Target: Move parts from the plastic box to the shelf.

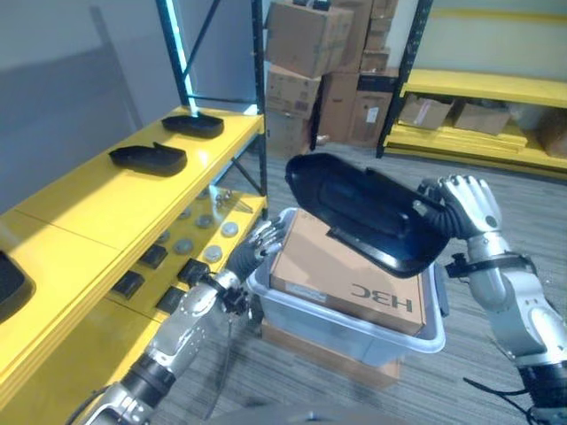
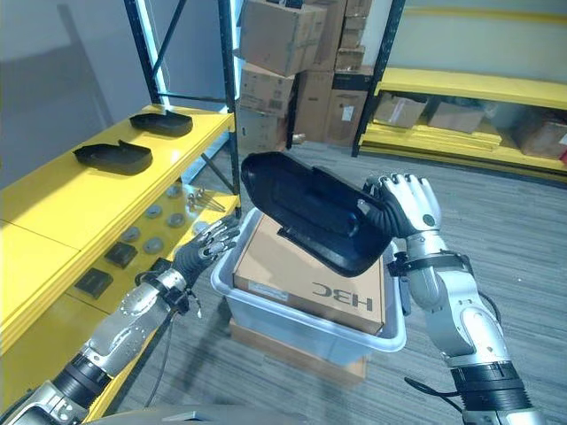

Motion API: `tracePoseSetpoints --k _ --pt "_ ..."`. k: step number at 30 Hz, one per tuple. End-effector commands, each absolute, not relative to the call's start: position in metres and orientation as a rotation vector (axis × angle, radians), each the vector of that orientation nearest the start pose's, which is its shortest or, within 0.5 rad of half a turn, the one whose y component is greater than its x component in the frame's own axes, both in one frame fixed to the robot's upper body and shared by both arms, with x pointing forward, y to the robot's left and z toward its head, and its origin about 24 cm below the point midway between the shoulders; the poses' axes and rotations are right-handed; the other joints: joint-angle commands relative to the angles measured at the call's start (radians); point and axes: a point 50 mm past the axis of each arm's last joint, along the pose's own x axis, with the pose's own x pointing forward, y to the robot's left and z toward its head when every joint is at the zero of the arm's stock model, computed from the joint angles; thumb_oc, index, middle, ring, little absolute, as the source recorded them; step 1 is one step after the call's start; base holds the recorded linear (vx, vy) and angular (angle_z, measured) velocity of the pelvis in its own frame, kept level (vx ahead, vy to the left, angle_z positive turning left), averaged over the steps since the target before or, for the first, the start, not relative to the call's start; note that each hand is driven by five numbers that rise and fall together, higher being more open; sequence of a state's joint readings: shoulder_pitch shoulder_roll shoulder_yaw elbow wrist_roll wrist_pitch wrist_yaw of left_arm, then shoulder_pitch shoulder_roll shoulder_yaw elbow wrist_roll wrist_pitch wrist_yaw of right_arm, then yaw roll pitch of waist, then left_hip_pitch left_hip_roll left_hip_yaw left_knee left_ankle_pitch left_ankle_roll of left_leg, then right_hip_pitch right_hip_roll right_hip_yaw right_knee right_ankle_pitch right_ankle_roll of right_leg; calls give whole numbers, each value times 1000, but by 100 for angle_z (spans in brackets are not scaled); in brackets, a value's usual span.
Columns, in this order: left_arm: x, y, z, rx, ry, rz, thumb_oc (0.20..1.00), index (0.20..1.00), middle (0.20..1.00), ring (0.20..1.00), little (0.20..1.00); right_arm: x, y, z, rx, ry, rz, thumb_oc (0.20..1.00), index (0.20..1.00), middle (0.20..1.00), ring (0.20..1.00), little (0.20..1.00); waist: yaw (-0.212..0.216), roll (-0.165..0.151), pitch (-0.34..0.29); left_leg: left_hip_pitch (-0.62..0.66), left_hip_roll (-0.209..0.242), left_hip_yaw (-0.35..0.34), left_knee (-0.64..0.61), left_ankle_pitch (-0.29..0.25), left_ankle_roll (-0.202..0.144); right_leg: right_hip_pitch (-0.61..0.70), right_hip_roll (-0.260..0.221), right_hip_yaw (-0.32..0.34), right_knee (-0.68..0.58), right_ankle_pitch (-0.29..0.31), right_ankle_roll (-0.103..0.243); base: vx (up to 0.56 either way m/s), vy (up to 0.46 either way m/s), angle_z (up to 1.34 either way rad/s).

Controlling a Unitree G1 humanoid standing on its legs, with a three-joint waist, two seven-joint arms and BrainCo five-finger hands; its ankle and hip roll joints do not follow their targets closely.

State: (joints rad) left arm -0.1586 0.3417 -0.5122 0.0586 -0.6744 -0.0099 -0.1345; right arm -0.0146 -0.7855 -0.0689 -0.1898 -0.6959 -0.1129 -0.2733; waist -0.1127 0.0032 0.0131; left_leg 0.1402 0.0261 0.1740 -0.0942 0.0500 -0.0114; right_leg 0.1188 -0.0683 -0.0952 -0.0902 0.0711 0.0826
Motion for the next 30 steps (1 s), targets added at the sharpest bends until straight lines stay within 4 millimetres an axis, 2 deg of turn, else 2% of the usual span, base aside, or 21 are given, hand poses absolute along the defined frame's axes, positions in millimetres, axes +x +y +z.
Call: tracePoseSetpoints --k 1,12,17,20,21,23,24,25,26,30 --pt "272 75 57 -291 79 -640 1000 1000 1000 1000 1000 252 -233 220 -1355 -830 -369 200 200 200 200 200 22 -34 12 62 96 -38 19 -155 -25 25 -53 -42 41 -148 57 0 0 0" --pt "272 53 57 -427 137 -666 1000 1000 1000 1000 1000 254 -188 219 -1176 -944 -202 200 200 200 200 200 22 -33 20 43 94 -46 22 -148 -24 12 -55 -50 49 -146 53 -3 0 1" --pt "278 38 81 -562 63 -679 1000 1000 1000 1000 1000 257 -158 204 -1037 -937 -35 200 200 200 200 200 22 -37 27 38 94 -48 24 -145 -23 6 -55 -48 55 -145 51 -5 1 1" --pt "278 38 81 -562 63 -678 1000 1000 1000 1000 1000 257 -158 204 -1037 -938 -34 200 200 200 200 200 21 -37 27 38 94 -48 24 -145 -23 6 -55 -48 55 -145 51 0 0 0" --pt "282 34 100 -672 -16 -651 1000 1000 1000 1000 1000 256 -136 190 -925 -917 86 200 200 200 200 200 21 -40 30 40 93 -47 25 -145 -23 6 -56 -45 58 -145 49 0 0 0" --pt "283 35 108 -701 -60 -621 1000 1000 1000 1000 1000 254 -128 184 -872 -903 130 200 200 200 200 200 20 -41 31 40 93 -46 26 -145 -22 5 -56 -44 59 -146 48 -7 2 -2" --pt "283 35 111 -716 -80 -611 730 730 730 730 730 252 -123 180 -840 -897 154 200 200 200 200 200 19 -41 32 40 93 -46 27 -144 -22 5 -57 -44 61 -147 47 -13 2 -3" --pt "284 37 114 -709 -105 -596 238 238 238 238 238 251 -119 176 -810 -889 173 200 200 200 200 200 18 -41 34 40 93 -45 28 -144 -22 4 -57 -44 63 -147 46 0 0 0" --pt "283 38 116 -707 -125 -584 200 200 200 200 200 250 -116 175 -791 -886 181 200 200 200 200 200 18 -42 35 41 93 -45 28 -145 -23 3 -57 -43 63 -148 46 0 0 0" --pt "283 39 117 -707 -137 -574 200 200 200 200 200 248 -114 172 -761 -879 192 200 200 200 200 200 17 -42 35 41 93 -45 29 -145 -23 3 -57 -41 64 -148 46 0 0 0"
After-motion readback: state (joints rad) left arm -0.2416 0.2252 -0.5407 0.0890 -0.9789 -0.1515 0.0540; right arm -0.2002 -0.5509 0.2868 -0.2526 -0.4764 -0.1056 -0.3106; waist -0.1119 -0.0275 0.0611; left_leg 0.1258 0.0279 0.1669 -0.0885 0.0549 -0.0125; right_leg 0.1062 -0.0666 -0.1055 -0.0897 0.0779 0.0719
